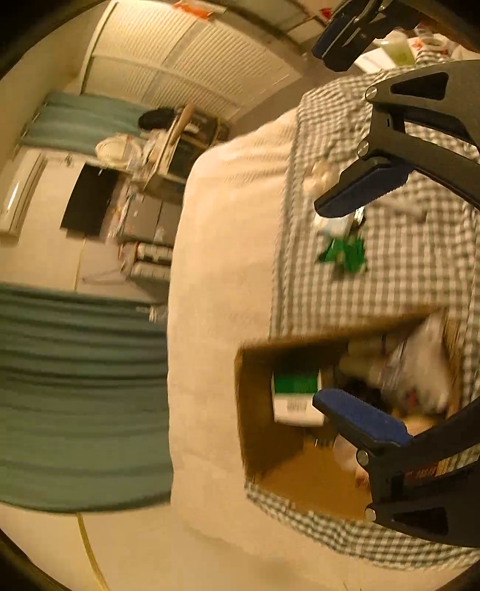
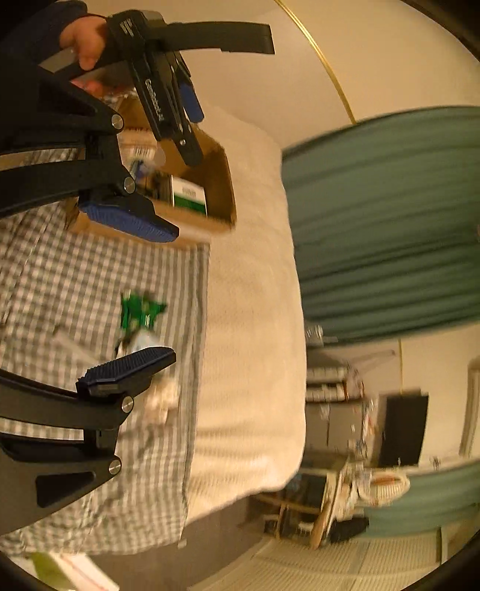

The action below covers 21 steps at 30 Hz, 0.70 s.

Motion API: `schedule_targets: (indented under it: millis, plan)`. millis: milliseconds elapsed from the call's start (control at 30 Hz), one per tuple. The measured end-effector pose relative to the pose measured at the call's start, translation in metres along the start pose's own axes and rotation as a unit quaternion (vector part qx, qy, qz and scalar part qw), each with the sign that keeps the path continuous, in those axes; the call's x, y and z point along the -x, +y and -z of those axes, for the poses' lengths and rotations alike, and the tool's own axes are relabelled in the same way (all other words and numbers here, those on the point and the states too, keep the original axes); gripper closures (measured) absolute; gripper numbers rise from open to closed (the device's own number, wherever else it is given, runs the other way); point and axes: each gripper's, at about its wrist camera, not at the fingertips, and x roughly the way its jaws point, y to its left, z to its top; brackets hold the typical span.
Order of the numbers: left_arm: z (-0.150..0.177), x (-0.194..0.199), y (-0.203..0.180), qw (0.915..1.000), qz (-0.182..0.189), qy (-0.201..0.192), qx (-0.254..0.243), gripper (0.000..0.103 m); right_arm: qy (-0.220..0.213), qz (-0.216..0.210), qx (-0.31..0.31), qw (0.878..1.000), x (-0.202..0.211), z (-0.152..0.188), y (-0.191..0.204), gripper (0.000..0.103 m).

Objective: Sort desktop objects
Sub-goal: 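Move both grippers back over the remaining items on the bed, then grasp the white foam tube with the left gripper while the right grasps the long white strip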

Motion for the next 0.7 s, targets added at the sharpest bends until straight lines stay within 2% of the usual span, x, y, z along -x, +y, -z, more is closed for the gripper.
schedule_targets:
  millis: [167,300,467,567,700]
  plan:
    - [0.023,-0.016,-0.055,0.9996,0.018,0.018,-0.014,0.005,-0.014,0.041,-0.006,0.999,0.034,0.016,-0.043,0.044]
    - [0.053,-0.048,-0.084,0.9986,0.018,0.047,-0.018,0.005,-0.017,0.063,-0.014,0.998,0.038,0.027,-0.076,0.044]
    - [0.095,-0.096,-0.104,0.9958,0.006,0.087,-0.028,0.005,-0.011,0.079,-0.027,0.996,0.019,0.052,-0.107,0.044]
    - [0.123,-0.126,-0.11,0.9957,0.008,0.088,-0.027,0.005,-0.01,0.098,-0.029,0.995,0.001,0.076,-0.119,0.044]
    - [0.146,-0.159,-0.114,0.9937,0.017,0.103,-0.041,0.005,-0.007,0.097,-0.039,0.995,-0.04,0.113,-0.135,0.044]
